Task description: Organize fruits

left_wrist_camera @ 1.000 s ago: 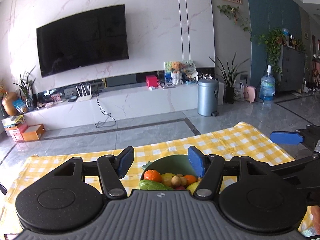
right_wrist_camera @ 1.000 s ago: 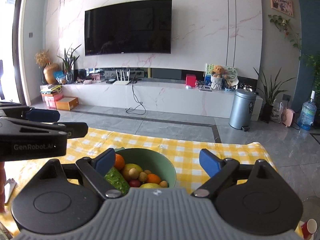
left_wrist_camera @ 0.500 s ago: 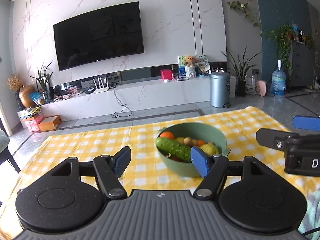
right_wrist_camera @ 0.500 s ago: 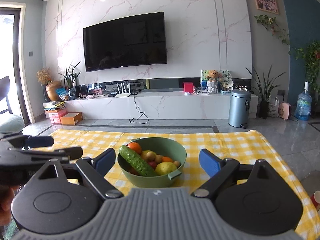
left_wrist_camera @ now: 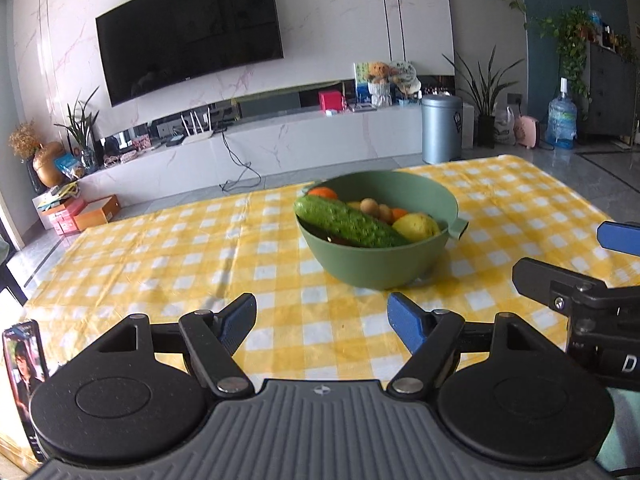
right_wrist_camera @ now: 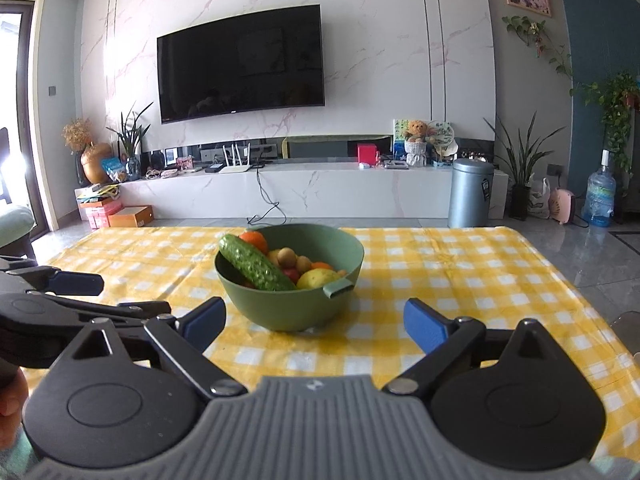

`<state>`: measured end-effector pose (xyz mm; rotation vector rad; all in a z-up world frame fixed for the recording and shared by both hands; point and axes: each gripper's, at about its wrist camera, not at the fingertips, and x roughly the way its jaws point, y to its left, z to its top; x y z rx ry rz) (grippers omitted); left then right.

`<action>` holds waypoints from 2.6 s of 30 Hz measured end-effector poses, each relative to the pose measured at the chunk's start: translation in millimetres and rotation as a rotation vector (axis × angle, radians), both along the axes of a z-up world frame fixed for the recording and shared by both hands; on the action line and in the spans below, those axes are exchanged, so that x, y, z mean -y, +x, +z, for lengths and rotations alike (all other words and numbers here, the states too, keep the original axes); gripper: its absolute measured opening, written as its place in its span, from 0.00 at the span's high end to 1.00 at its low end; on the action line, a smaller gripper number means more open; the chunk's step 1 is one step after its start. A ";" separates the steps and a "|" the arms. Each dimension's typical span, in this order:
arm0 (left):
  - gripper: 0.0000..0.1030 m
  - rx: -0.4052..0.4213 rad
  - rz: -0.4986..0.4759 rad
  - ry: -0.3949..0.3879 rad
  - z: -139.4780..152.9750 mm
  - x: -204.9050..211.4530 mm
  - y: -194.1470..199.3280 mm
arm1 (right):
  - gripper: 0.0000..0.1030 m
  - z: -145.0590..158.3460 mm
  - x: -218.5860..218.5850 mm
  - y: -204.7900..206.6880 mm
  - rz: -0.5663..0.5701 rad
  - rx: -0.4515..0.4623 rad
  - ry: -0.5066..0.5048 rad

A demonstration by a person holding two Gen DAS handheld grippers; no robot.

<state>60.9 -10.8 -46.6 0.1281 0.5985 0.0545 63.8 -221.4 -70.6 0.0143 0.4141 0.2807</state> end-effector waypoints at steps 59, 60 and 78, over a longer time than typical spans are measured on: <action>0.14 -0.112 0.016 -0.003 -26.9 -0.9 15.6 | 0.10 -36.4 1.9 30.7 0.018 -0.117 -0.006; 0.14 -0.113 0.016 -0.003 -26.8 -1.0 15.7 | 0.10 -36.4 2.0 30.7 0.018 -0.117 -0.006; 0.14 -0.113 0.016 -0.003 -26.7 -1.1 15.6 | 0.10 -38.5 1.7 31.1 0.018 -0.127 -0.013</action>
